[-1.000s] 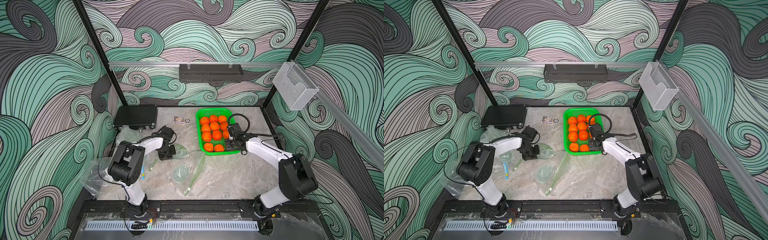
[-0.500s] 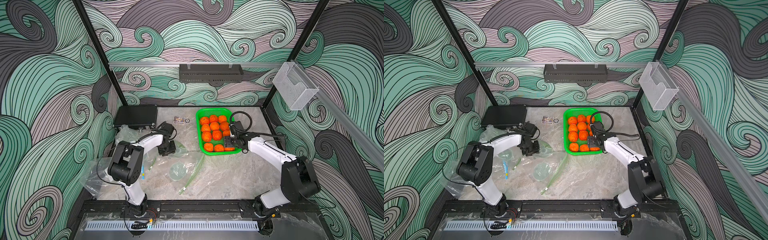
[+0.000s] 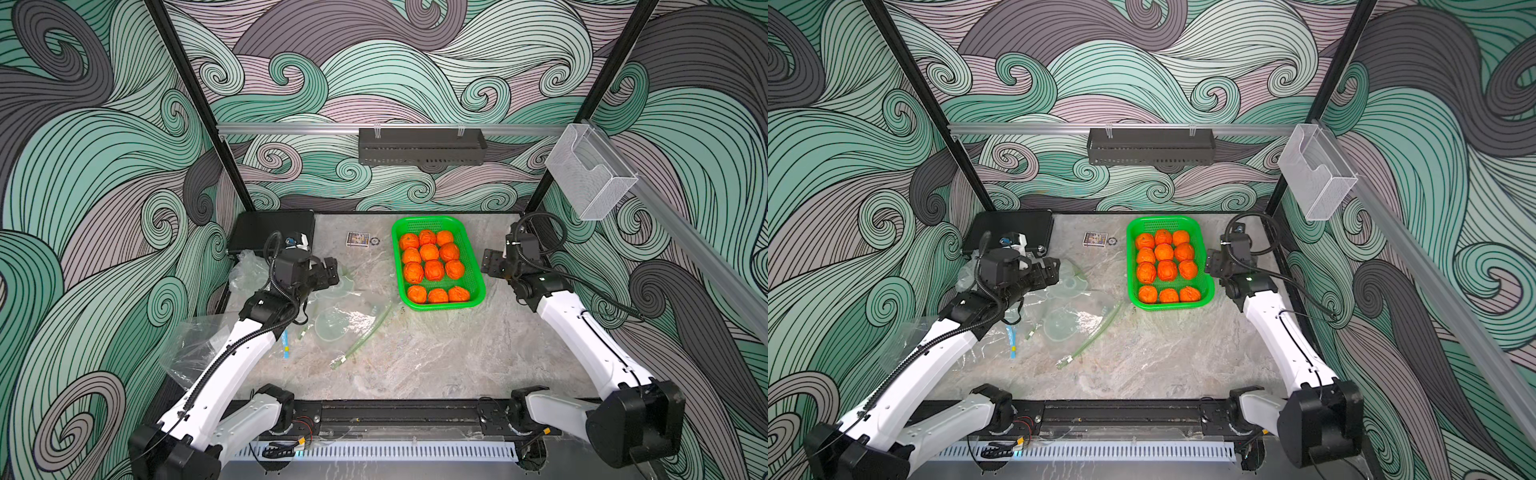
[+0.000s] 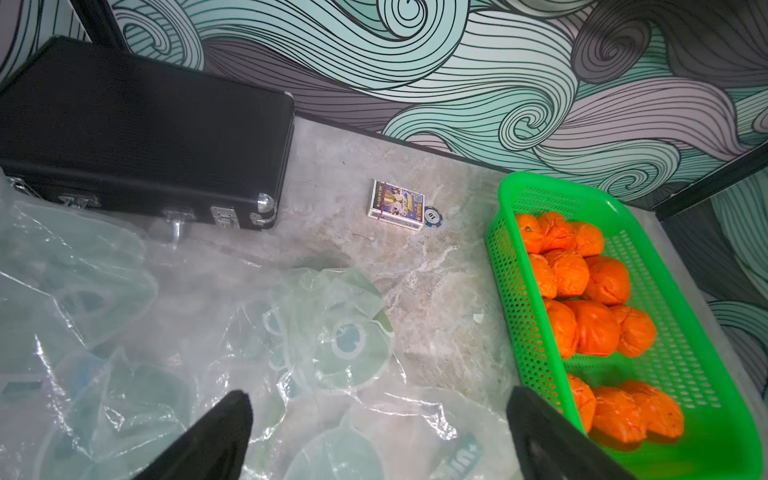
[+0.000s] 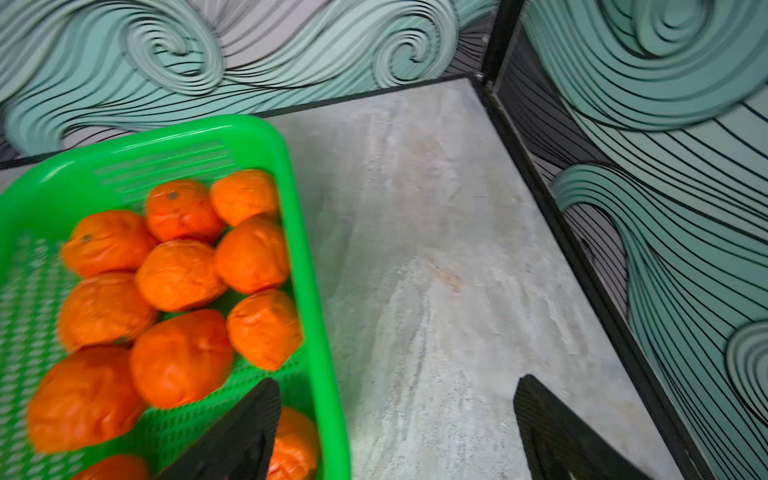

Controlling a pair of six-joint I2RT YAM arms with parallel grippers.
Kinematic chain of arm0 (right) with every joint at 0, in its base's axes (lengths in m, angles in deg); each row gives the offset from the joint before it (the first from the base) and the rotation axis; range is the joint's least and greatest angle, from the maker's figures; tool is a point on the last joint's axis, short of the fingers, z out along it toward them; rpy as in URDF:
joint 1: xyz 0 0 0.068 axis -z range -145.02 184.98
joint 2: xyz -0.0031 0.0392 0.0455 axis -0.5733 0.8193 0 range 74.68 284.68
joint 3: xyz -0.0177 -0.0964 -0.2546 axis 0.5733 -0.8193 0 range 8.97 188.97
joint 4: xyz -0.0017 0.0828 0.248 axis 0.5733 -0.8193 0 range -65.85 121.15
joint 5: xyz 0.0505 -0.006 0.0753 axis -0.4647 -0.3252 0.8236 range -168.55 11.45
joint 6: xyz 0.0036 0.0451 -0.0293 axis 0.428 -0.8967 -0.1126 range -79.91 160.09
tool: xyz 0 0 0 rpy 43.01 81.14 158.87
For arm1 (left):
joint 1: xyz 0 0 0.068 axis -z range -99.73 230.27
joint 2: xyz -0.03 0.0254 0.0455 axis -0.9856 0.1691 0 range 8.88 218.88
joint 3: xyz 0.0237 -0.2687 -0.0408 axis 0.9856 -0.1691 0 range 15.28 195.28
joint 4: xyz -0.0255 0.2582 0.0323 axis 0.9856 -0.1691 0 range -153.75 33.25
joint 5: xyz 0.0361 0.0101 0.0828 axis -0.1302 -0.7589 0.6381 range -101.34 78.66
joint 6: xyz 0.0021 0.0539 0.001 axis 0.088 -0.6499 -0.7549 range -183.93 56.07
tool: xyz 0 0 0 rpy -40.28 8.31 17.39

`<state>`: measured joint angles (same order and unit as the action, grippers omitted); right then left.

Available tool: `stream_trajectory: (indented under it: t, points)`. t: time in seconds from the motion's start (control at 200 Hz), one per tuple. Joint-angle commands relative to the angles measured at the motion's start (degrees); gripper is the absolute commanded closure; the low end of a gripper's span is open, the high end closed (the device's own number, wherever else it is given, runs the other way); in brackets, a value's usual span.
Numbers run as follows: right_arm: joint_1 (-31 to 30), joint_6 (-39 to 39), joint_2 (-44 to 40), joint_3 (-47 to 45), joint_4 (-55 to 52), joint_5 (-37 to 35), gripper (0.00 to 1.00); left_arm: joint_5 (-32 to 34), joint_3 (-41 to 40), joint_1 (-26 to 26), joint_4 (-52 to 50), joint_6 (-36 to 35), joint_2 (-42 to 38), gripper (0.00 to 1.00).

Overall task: Open the zip-top bag and take out the orange
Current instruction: Adjust the zipper food storage bag at the center of the board, then reset both arms

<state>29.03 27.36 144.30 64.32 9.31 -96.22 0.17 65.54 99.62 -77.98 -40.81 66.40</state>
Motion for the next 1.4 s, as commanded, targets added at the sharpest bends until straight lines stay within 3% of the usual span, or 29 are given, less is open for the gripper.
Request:
stream_trajectory:
  t: [0.0,0.09,0.18,0.29,0.35,0.415,0.505,0.66,0.69,0.791,0.886,0.926,1.046,1.136,1.196,1.306,1.316,1.336,1.391]
  points:
    - [1.2,-2.3,0.1,-2.4,0.9,0.4,0.1,6.3,3.2,-0.4,-0.7,-2.3,2.8,0.06]
    - [2.9,-0.8,0.5,-5.2,5.6,0.0,0.1,12.2,1.0,-0.5,-1.2,-4.0,1.4,0.1]
    - [5.6,-2.4,1.2,-8.7,10.3,-3.2,0.1,18.0,-8.1,-0.5,8.8,-7.4,-2.8,0.1]
    - [9.6,-4.4,2.2,-12.3,14.2,-4.0,0.09,20.5,-18.6,-0.8,24.6,-16.6,-6.6,0.11]
    - [10.7,-3.3,2.9,-14.6,17.4,-4.7,0.08,20.8,-22.0,-1.3,30.3,-21.9,-6.1,0.11]
    - [11.1,-2.2,3.6,-16.5,20.3,-4.2,0.07,22.6,-23.2,-3.3,33.7,-21.2,-2.5,0.11]
    - [11.0,0.9,4.4,-20.4,28.5,-1.6,0.07,19.7,-23.2,-6.9,35.6,-18.0,3.5,0.11]
    - [11.0,2.7,7.9,-26.8,43.1,0.5,0.08,12.6,-26.3,-11.8,49.9,-17.0,13.7,0.1]
    - [11.0,3.0,7.9,-26.3,42.4,1.7,0.08,11.4,-25.8,-12.8,49.9,-16.6,15.5,0.1]
    - [11.0,3.4,9.5,-29.4,54.3,4.7,0.08,9.0,-22.2,-13.9,47.2,-19.8,19.7,0.15]
    - [10.3,4.0,13.5,-29.8,61.2,7.6,0.09,5.6,-25.3,-15.2,55.5,-23.8,20.5,0.15]
    - [9.7,4.9,13.0,-29.0,58.6,8.1,0.09,3.0,-27.3,-16.2,60.2,-24.5,21.6,0.15]
    - [5.1,10.4,14.2,-30.7,63.7,7.0,0.1,-0.2,-32.3,-17.5,77.0,-25.8,29.6,0.15]
    - [2.8,13.8,20.9,-35.9,82.2,6.1,0.1,-2.8,-33.5,-17.6,82.6,-27.4,32.0,0.15]
    - [2.8,13.1,17.9,-35.0,75.2,6.1,0.1,-2.9,-33.5,-17.8,85.9,-27.6,33.7,0.14]
    - [4.0,12.3,19.5,-33.9,75.4,7.6,0.07,-1.7,-27.5,-19.4,73.1,-24.2,32.6,0.14]
    - [4.1,12.2,19.3,-33.7,74.6,7.7,0.06,-2.0,-26.6,-19.8,71.4,-23.6,32.5,0.1]
    - [4.2,12.1,19.0,-33.6,74.0,7.9,0.05,-4.1,-25.4,-21.1,68.6,-22.7,32.4,0.02]
    - [4.2,12.2,19.8,-34.0,76.2,7.9,0.03,-12.3,-24.1,-24.2,63.7,-22.4,31.3,0.01]
